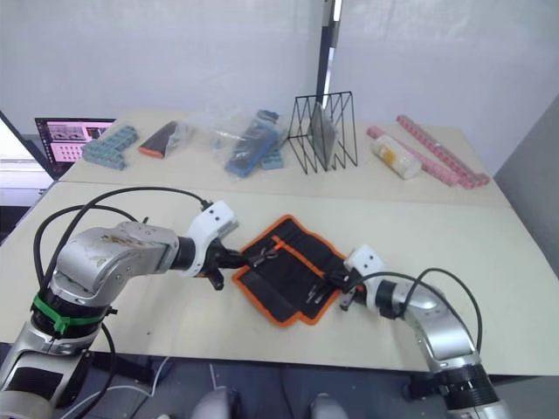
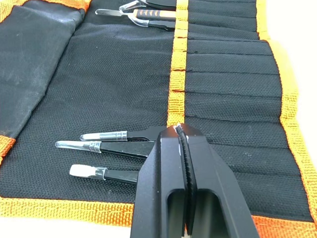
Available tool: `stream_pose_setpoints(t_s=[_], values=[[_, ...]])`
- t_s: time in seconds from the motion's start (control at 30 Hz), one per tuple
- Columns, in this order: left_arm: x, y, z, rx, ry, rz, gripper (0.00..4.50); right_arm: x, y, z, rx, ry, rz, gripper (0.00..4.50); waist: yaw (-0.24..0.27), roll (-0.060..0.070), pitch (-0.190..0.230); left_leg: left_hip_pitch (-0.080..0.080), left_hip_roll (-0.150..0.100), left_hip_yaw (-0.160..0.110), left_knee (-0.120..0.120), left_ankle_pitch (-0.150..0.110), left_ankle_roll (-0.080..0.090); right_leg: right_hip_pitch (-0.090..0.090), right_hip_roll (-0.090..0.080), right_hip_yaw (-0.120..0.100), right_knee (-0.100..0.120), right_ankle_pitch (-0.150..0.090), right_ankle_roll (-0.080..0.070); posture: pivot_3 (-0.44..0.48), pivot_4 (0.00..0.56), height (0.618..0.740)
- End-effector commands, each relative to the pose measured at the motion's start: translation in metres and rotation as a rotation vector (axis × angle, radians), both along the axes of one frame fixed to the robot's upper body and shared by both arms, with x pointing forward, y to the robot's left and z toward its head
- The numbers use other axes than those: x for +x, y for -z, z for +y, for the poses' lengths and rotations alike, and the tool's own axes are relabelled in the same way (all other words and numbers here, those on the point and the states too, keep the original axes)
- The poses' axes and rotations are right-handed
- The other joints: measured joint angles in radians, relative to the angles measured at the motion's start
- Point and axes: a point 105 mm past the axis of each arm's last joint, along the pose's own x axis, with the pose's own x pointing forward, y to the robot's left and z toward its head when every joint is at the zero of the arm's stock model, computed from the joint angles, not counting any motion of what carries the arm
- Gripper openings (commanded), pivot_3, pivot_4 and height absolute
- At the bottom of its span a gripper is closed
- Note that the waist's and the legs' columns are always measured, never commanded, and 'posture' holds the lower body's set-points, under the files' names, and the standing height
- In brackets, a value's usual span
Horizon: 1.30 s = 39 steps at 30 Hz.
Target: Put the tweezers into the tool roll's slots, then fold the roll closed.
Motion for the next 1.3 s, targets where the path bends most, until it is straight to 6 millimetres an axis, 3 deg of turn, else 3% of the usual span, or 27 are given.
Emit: stream_pose_setpoints(t_s=[0.03, 0.8, 1.3], values=[[0.0, -0.001, -0.004, 0.006, -0.001, -0.032, 0.0, -0.005, 0.023, -0.009, -0.061, 0.022, 0.082, 0.03, -0.001, 0.0, 0.0, 0.0, 0.0, 0.0, 0.0, 0.0, 0.0, 0.0, 0.0, 0.0, 0.0, 0.0, 0.0, 0.0, 0.15, 0.713], [0.015, 0.023, -0.027, -0.058, -0.05, 0.007, 0.0, -0.002, 0.025, -0.013, -0.039, 0.052, 0.099, 0.03, -0.002, 0.0, 0.0, 0.0, -0.004, -0.007, 0.001, 0.0, 0.0, 0.003, 0.0, 0.0, 0.0, 0.0, 0.001, 0.0, 0.15, 0.713], [0.045, 0.029, -0.054, -0.073, -0.009, -0.063, 0.0, -0.003, 0.03, -0.011, -0.041, 0.048, 0.115, 0.03, 0.0, 0.0, 0.0, 0.0, -0.005, -0.009, 0.002, 0.0, 0.0, 0.006, 0.0, 0.0, 0.0, -0.001, 0.002, 0.0, 0.15, 0.713]])
